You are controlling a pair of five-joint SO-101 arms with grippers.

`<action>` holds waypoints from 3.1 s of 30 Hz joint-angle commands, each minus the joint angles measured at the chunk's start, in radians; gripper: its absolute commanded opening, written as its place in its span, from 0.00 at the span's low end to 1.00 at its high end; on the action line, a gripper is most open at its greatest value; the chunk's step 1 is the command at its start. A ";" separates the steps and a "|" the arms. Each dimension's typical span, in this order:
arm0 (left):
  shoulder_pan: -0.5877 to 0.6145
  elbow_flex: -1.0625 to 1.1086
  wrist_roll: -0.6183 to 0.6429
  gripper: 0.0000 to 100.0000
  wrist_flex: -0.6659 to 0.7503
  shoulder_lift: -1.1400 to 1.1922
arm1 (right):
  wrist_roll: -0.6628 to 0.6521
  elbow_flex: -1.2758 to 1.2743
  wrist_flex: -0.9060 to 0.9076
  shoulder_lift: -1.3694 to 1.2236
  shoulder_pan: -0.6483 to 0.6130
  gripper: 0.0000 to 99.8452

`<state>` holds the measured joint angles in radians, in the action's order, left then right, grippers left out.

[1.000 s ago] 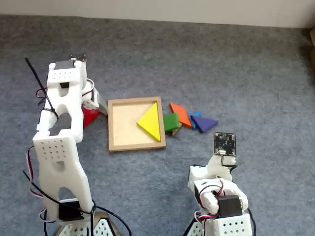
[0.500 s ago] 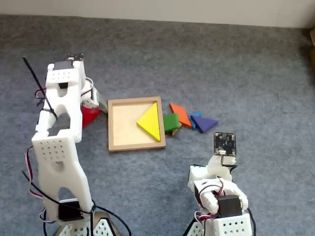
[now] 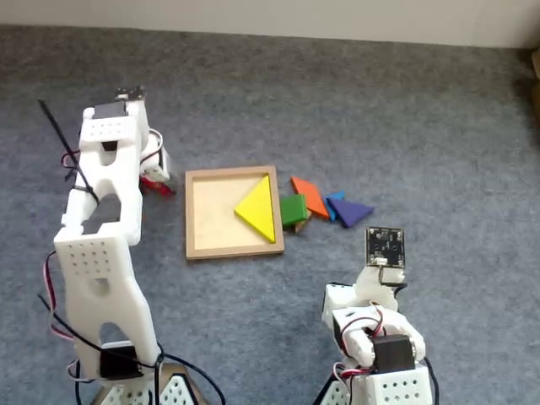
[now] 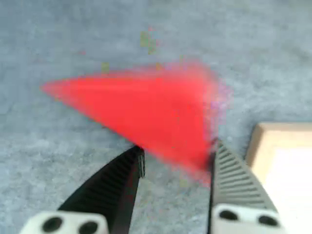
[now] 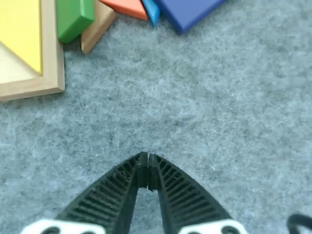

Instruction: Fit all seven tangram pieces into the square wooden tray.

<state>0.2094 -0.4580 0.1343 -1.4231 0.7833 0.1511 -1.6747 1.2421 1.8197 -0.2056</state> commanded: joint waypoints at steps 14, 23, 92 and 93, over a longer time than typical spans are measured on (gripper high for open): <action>0.005 -0.015 -0.129 0.18 0.025 -0.068 | -0.011 -0.101 0.005 0.015 0.012 0.02; 0.088 -0.015 0.143 0.41 0.034 -0.246 | -0.011 -0.101 0.005 0.015 0.012 0.02; 0.222 -0.947 -0.109 0.10 -0.284 0.255 | -0.011 -0.101 0.005 0.015 0.012 0.02; 0.222 -0.947 -0.109 0.10 -0.259 0.255 | -0.011 -0.101 0.005 0.015 0.012 0.02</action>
<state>0.4273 -1.3832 0.0284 -1.7530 1.1193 0.1511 -1.6747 1.2421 1.8197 -0.2056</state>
